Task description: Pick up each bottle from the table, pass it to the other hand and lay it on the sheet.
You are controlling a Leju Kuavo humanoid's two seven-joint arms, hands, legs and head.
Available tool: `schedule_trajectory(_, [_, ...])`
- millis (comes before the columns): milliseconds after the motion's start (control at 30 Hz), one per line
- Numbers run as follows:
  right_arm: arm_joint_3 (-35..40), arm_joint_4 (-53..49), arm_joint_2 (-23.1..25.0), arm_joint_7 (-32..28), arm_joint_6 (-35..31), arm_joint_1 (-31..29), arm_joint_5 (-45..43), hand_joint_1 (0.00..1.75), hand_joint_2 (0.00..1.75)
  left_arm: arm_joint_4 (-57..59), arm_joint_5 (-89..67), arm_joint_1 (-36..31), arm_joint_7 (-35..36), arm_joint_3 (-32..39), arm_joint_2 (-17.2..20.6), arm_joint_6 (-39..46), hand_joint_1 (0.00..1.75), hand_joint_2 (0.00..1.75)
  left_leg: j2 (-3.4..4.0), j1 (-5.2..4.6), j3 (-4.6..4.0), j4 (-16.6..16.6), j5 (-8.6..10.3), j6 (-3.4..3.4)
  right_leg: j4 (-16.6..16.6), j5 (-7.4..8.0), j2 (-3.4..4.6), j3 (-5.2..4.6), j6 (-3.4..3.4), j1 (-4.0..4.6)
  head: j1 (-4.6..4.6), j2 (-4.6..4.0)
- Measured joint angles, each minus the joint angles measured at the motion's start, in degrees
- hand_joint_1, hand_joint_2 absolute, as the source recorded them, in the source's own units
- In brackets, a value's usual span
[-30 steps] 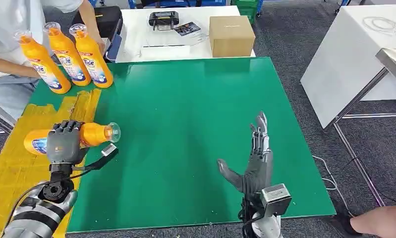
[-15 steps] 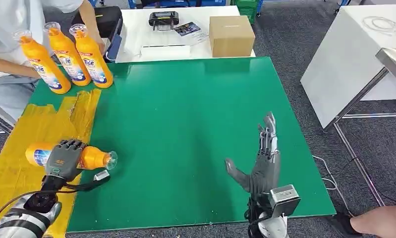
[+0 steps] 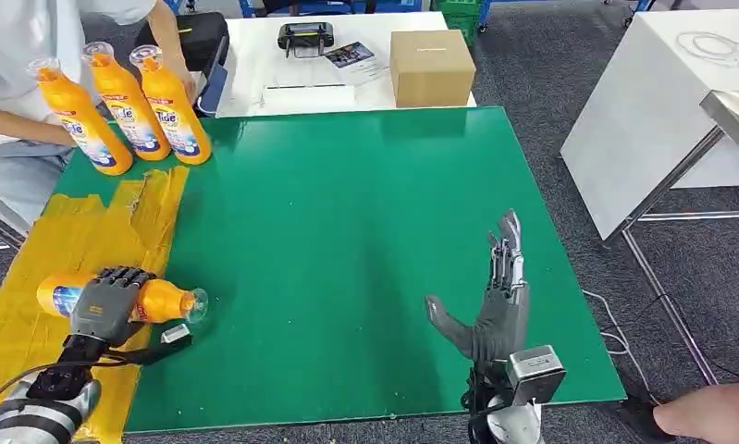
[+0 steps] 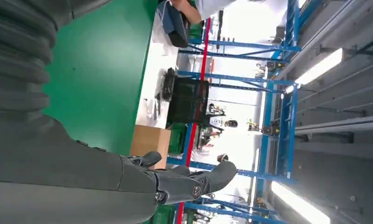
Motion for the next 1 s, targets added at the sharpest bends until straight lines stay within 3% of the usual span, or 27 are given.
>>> schedule_trajectory(367, [-0.79, 0.02, -0.28, 0.48, 0.63, 0.02, 0.81, 0.00, 1.75, 1.55, 6.60, -0.55, -6.96, 1.38, 0.35, -3.19, 0.00, 1.75, -0.05, 0.00, 0.33, -0.04, -0.04, -0.05, 0.00, -0.03, -0.02, 0.36, -0.02, 0.00, 0.00, 0.00])
schedule_trajectory(600, [-0.79, 0.26, -0.46, 0.48, 0.74, -0.14, 1.33, 0.00, 1.75, -0.40, 14.02, 2.05, -12.29, 2.47, 0.06, 0.77, 0.00, 1.75, -0.03, -0.02, 0.34, -0.04, -0.04, -0.05, -0.01, -0.03, -0.02, 0.34, -0.02, -0.01, 0.00, 0.00])
schedule_trajectory(867, [-0.79, 0.50, -0.61, 0.48, -0.26, -0.06, 1.90, 0.00, 1.75, -14.04, 29.17, 10.30, -29.25, 11.79, -7.17, 1.73, 0.00, 1.75, -0.03, -0.06, 0.08, -0.01, -0.02, -0.01, -0.02, -0.01, -0.01, 0.06, 0.00, -0.06, 0.02, 0.00])
schedule_trajectory(1000, [-0.76, 0.48, -0.68, 0.87, -1.40, 0.31, 4.13, 0.00, 1.75, -26.19, 55.00, 14.34, -32.19, 12.39, -10.51, -4.07, 0.00, 1.75, -0.02, -0.04, 0.04, 0.00, -0.03, 0.00, -0.03, -0.01, 0.00, -0.01, 0.00, -0.06, 0.00, 0.00])
